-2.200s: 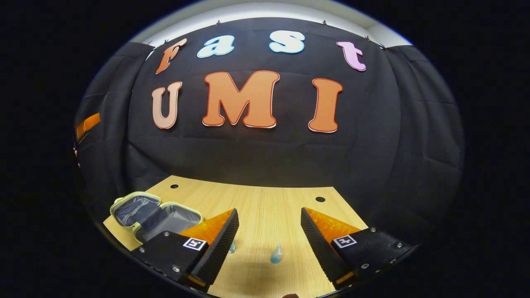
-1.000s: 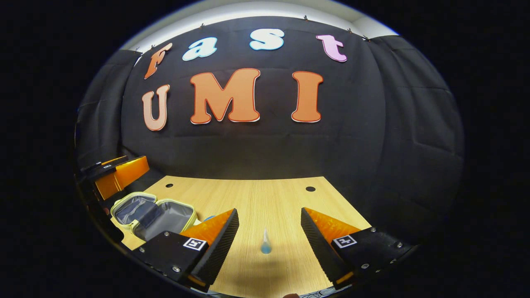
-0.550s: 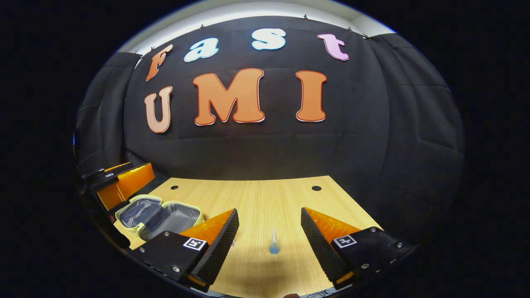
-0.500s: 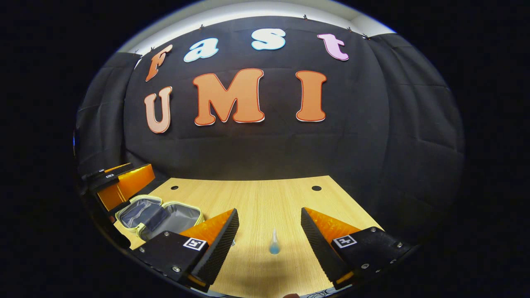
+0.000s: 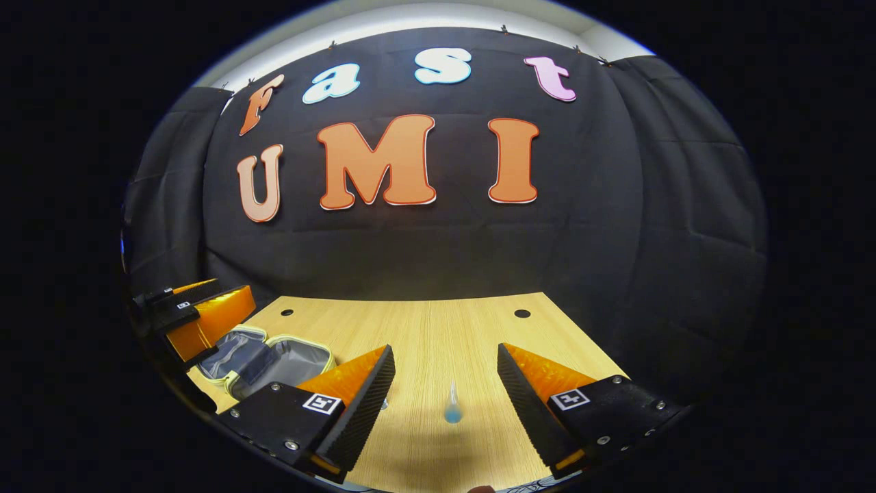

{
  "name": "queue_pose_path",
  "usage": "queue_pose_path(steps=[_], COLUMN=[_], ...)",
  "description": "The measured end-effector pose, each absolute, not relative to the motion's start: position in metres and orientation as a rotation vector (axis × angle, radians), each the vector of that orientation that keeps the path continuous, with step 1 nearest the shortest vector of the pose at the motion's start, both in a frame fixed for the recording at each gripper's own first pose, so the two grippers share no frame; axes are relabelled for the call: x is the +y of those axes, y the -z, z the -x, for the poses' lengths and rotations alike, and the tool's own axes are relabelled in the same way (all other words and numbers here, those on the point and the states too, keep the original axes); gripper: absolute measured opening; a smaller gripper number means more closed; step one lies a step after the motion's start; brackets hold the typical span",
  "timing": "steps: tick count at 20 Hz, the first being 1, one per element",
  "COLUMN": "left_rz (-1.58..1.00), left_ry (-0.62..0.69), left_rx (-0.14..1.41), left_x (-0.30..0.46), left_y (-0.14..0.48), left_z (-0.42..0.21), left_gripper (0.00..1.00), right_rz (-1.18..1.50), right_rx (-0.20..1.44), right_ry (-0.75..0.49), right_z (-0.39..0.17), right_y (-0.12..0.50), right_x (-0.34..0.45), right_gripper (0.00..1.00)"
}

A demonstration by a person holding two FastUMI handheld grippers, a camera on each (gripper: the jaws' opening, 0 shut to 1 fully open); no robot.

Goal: First open the suitcase, pack the skin care products into it, and then close the suitcase.

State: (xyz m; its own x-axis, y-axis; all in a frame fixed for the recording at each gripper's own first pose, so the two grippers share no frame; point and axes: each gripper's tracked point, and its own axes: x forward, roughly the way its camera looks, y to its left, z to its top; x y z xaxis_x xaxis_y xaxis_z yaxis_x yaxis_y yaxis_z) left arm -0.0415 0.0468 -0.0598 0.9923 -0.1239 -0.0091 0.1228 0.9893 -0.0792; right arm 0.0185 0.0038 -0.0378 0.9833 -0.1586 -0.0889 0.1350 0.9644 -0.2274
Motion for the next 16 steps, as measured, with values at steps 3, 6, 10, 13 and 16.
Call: queue_pose_path(steps=[3,6,10,13,16], left_rz=[0.066,0.076,0.102,0.073,0.049], left_ry=[0.126,0.133,0.261,0.292,0.240], left_rx=[0.018,0.024,-0.029,0.005,0.103], left_x=[0.046,0.042,-0.011,-0.047,-0.056], left_y=[0.063,0.069,0.094,0.141,0.202], left_z=[0.042,0.035,0.007,-0.028,-0.065], left_gripper=[0.97,0.96,0.96,0.96,0.99], right_rz=[0.224,0.220,0.227,0.254,0.261], right_rx=[0.113,0.117,0.152,0.193,0.213], right_ry=[0.149,0.152,0.168,0.192,0.225], right_z=[-0.020,-0.023,-0.025,-0.024,-0.023], right_y=[0.041,0.042,0.050,0.057,0.056], right_x=[0.003,0.000,-0.010,-0.023,-0.039], right_gripper=[0.95,0.95,0.95,0.95,0.96])
